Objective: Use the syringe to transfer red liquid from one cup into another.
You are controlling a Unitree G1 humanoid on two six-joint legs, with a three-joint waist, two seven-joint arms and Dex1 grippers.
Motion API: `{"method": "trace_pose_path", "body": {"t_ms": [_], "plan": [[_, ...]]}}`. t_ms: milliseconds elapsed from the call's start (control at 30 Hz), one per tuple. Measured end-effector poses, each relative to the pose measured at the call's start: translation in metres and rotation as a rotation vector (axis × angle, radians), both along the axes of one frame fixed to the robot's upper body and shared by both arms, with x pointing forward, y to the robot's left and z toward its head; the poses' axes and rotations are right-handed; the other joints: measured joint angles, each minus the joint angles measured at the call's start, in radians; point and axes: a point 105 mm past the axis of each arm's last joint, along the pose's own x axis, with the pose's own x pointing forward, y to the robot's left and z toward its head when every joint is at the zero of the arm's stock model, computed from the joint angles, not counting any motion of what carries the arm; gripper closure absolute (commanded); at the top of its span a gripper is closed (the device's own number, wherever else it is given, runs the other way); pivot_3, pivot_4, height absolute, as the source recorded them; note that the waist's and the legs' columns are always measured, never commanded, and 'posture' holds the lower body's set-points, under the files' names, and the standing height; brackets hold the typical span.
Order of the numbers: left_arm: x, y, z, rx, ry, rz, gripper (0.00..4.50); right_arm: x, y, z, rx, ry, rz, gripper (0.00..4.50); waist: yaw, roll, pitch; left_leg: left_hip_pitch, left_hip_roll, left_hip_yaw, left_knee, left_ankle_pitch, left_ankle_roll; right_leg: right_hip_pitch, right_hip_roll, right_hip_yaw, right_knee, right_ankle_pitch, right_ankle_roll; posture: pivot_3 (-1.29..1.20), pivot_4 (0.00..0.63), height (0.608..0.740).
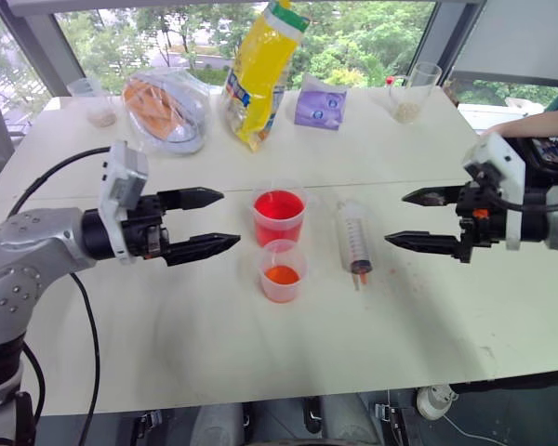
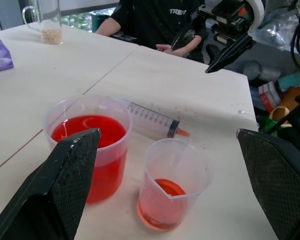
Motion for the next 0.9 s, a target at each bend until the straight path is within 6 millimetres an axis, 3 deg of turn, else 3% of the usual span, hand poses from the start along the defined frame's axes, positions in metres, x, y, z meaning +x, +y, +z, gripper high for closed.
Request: {"method": "trace_pose_path", "body": {"t_ms": [133,300,533,900], "plan": [[0.001,-0.002,-0.001,-0.005,0.003,-0.006,0.00,0.006,-0.001,-0.003,-0.023,0.036,-0.047,0.02,-0.001,0.000,0.000,0.000,0.000,0.000,0.000,0.000,0.000,0.000,0.000,0.000,0.000,0.000,0.000,0.00,0.150,0.740],[0.002,-0.011,-0.004,-0.015,0.013,-0.051,0.00,0.036,-0.005,-0.006,-0.020,0.171,-0.243,0.02,-0.004,0.000,0.000,0.001,0.000,0.001,0.001,0.000,-0.001,-0.001,0.001,0.002,0.001,0.000,-0.002,0.00,0.150,0.740],[0.007,-0.015,-0.005,-0.028,0.004,-0.063,0.00,0.069,-0.002,-0.040,-0.005,0.459,-0.489,0.02,-0.001,0.000,0.000,-0.001,-0.001,0.001,0.001,0.000,0.000,-0.002,0.000,0.002,0.003,0.002,0.002,0.00,0.150,0.740],[0.007,-0.020,-0.013,-0.052,0.010,-0.040,0.00,0.095,0.029,-0.078,-0.055,0.630,-0.587,0.02,-0.005,0.000,0.000,-0.001,-0.001,0.001,0.000,0.000,0.000,-0.002,0.001,0.001,0.004,0.003,0.003,0.00,0.150,0.740]]}}
